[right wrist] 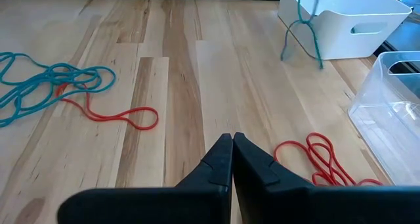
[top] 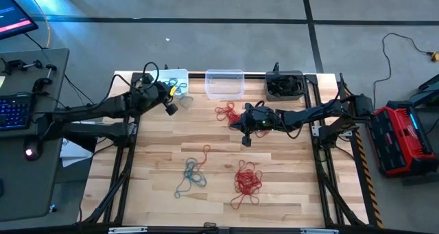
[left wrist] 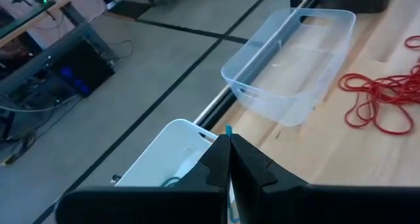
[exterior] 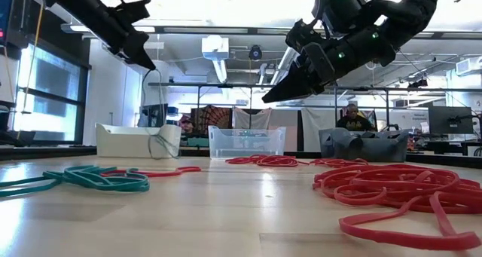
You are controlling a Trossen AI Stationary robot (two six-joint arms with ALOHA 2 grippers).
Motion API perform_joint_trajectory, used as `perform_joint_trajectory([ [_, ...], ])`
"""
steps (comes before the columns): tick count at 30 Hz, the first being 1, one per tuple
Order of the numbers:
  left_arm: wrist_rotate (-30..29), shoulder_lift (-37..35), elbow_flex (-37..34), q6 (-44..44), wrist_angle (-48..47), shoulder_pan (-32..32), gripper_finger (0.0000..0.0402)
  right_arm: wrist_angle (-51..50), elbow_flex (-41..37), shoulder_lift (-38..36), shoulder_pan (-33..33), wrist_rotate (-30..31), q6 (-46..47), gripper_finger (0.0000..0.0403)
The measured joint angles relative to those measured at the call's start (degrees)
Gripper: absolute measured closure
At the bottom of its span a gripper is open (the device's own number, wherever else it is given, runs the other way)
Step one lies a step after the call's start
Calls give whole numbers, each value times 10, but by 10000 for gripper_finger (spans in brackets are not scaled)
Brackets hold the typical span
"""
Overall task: Sort rubber bands into baskets
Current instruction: Put the blue rubber band into the white bin
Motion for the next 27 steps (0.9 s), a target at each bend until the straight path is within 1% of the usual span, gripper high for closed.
perform_joint_trajectory([
  [5, 34, 0, 0, -4, -1, -17, 401, 0, 0, 0, 0, 0, 1, 403],
  [11, 67, 0, 0, -20, 0, -66, 401, 22, 0, 11, 0, 0, 10, 403],
  [16, 75, 0, 0, -31, 2, -118, 401, 105, 1, 64, 0, -2, 11, 402],
  [18, 75, 0, 0, -30, 3, -137, 401, 123, 12, 92, 0, -3, 11, 399],
  [22, 75, 0, 0, -31, 4, -170, 401, 126, 58, 144, 0, -3, 11, 378],
  [27, 77, 0, 0, -31, 12, -204, 401, 115, 131, 202, -1, -5, -5, 322],
])
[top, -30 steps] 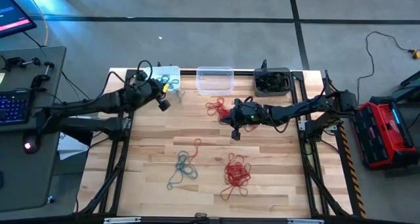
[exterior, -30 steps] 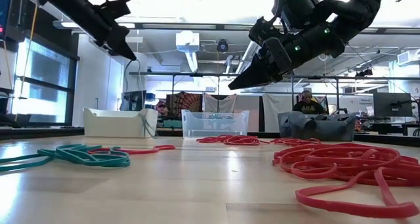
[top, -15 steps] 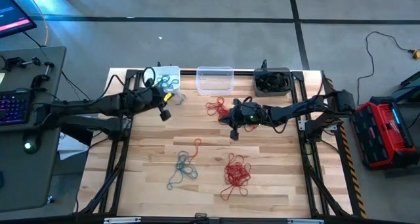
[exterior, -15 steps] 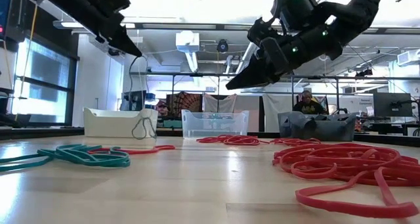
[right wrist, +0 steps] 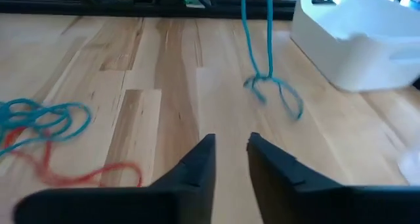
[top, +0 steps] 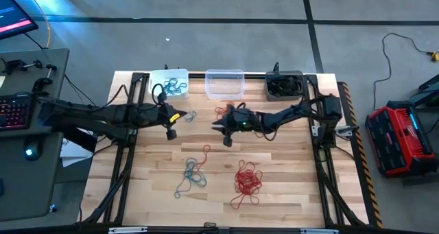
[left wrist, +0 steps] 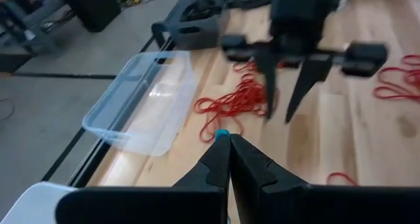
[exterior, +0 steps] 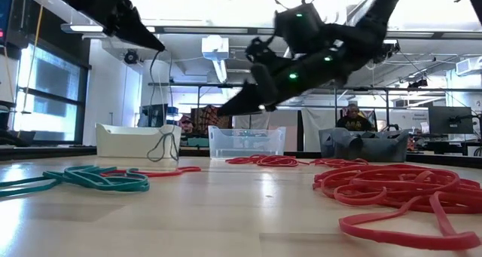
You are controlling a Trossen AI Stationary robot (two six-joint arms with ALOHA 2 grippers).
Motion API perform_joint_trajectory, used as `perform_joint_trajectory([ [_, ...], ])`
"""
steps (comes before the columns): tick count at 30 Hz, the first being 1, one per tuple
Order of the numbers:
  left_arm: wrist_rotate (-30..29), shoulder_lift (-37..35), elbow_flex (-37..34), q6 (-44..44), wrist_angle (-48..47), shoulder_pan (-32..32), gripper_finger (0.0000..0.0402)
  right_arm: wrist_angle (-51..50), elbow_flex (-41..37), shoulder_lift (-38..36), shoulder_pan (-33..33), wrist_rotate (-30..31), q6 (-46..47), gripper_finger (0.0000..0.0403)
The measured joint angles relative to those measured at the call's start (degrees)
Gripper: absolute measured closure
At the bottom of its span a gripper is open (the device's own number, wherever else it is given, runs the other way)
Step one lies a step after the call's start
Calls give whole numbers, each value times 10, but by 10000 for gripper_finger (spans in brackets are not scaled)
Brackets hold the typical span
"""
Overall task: Sort rubber bands into baskets
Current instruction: Put the blue rubber band into the white bin
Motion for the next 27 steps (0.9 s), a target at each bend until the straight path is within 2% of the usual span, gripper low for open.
perform_joint_trajectory([
  [4, 0, 0, 0, 1, 19, -16, 401, -41, 66, 39, -6, 1, -26, 275],
  [8, 0, 0, 0, 14, 27, -23, 401, -73, 131, 79, -13, 24, -62, 251],
  [12, -1, 0, 0, 15, 30, -23, 401, -78, 176, 118, -20, 27, -72, 249],
  [19, -1, 0, 0, 18, 30, -22, 401, -78, 238, 181, -24, -10, -77, 249],
  [23, -1, 0, 0, 21, 30, -22, 401, -89, 283, 223, -25, -11, -81, 250],
  [27, -1, 0, 0, 21, 29, -23, 401, -142, 326, 249, -26, -9, -81, 282],
])
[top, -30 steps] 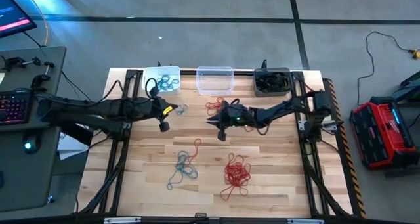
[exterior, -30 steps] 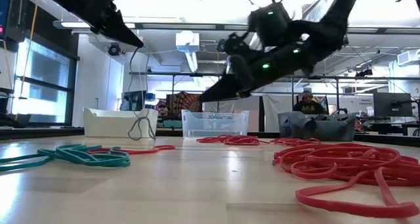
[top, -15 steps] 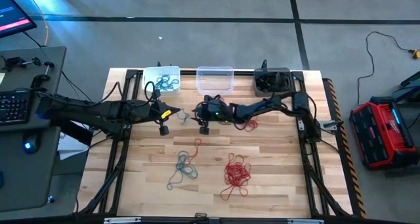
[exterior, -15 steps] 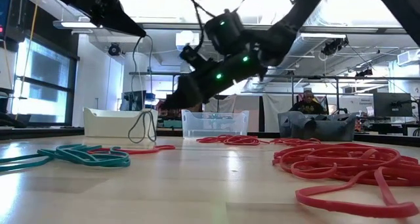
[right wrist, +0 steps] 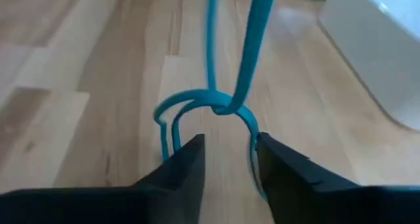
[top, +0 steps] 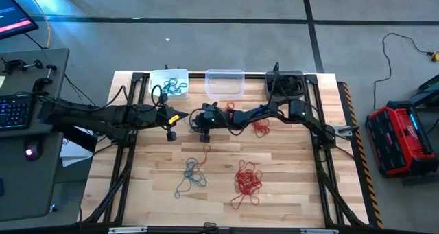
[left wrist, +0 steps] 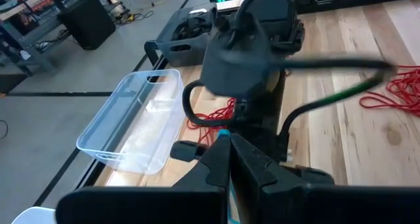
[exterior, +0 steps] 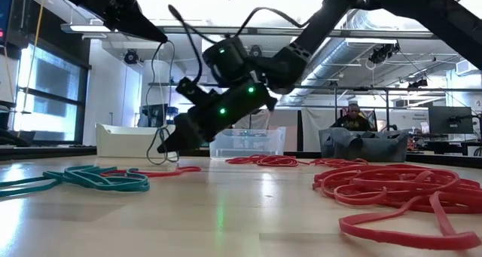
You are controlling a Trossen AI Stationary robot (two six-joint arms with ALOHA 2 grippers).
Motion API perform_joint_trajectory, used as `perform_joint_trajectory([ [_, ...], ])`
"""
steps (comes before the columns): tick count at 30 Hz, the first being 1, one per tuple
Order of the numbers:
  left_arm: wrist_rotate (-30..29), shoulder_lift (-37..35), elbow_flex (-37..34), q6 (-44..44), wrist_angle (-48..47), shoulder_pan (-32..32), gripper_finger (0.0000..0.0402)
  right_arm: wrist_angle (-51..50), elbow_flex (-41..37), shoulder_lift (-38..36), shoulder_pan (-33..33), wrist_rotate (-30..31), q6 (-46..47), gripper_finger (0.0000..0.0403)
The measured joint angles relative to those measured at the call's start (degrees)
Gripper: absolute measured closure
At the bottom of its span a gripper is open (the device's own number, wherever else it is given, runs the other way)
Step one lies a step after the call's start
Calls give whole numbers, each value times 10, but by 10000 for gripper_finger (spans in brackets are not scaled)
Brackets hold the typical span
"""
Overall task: Sort rubber bands into baskets
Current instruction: Put the blue rubber band into the white bin
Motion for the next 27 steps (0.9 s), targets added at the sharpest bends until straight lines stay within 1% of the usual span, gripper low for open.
perform_joint_trajectory([
  [3, -1, 0, 0, 0, -1, 0, 401, -51, 18, 1, -2, 11, 0, 335],
  [5, -5, 0, 0, 0, -1, 0, 401, -68, 21, 1, -4, 24, 4, 377],
  [6, -8, 0, 0, 0, -2, 0, 401, -73, 21, 1, -5, 32, 7, 390],
  [7, -14, 0, 0, 0, -3, 0, 401, -77, 21, 1, -6, 35, 9, 394],
  [11, -47, 0, 0, -8, -23, 0, 401, -103, 21, 1, -10, 39, 21, 388],
  [14, -72, 0, 0, -22, -43, 0, 401, -115, 22, 0, -9, 58, 22, 400],
  [19, -111, 0, 0, -45, -73, 0, 401, -145, 21, -13, -4, 84, 30, 401],
  [24, -119, 0, 0, -46, -78, 1, 401, -196, 20, -36, 1, 129, 31, 402],
  [27, -119, 0, 0, -46, -78, 1, 401, -216, 20, -50, 4, 145, 32, 402],
])
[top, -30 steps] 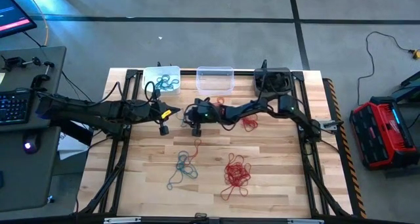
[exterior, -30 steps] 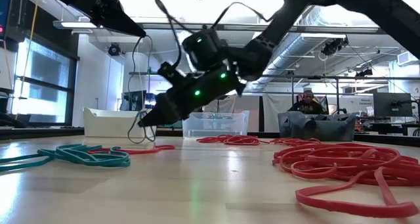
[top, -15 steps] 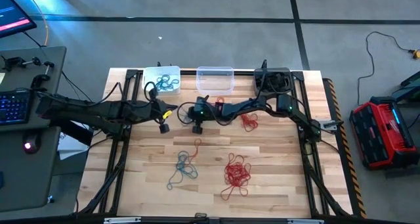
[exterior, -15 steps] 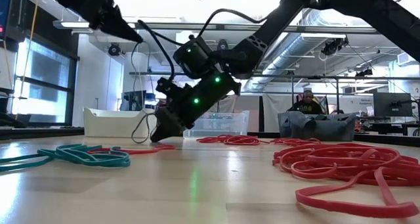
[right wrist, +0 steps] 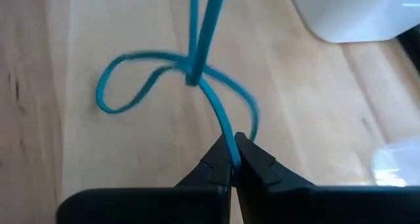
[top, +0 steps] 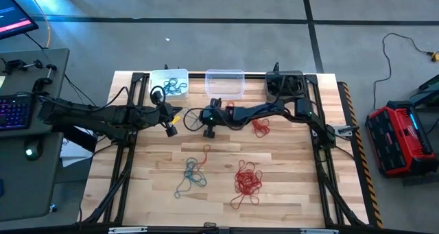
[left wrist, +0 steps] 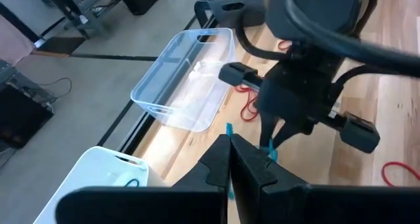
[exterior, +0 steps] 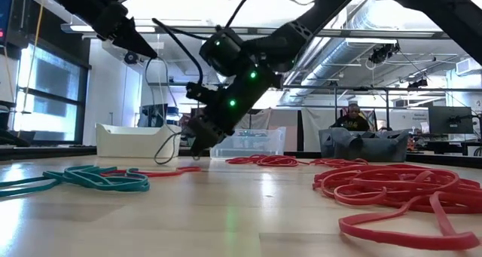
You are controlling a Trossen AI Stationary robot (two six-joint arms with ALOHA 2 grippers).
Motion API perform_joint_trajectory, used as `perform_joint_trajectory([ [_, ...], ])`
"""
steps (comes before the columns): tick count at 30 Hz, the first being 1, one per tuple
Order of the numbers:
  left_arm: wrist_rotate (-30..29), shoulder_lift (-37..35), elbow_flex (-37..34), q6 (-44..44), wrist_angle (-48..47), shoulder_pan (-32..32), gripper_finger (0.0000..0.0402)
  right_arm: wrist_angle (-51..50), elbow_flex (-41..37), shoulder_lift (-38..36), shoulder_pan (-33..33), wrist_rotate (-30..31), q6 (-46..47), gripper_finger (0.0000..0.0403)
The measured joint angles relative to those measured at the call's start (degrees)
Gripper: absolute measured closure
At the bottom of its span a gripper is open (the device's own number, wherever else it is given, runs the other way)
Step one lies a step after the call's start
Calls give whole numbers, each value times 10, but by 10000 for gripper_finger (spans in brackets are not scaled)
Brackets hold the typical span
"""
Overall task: Sort rubber bands into baskets
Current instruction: Put the blue rubber band into the white bin
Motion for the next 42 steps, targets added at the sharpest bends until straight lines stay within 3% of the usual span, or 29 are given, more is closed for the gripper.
perform_joint_trajectory([
  [13, 0, 0, 0, -19, -29, 0, 401, -75, -1, -49, 9, 122, 10, 403],
  [24, 35, 15, -5, -46, -51, -4, 401, -40, -1, -82, 27, 117, 14, 403],
  [42, 44, 129, -5, -44, -14, -65, 401, 86, -1, -82, 21, 92, 66, 403],
])
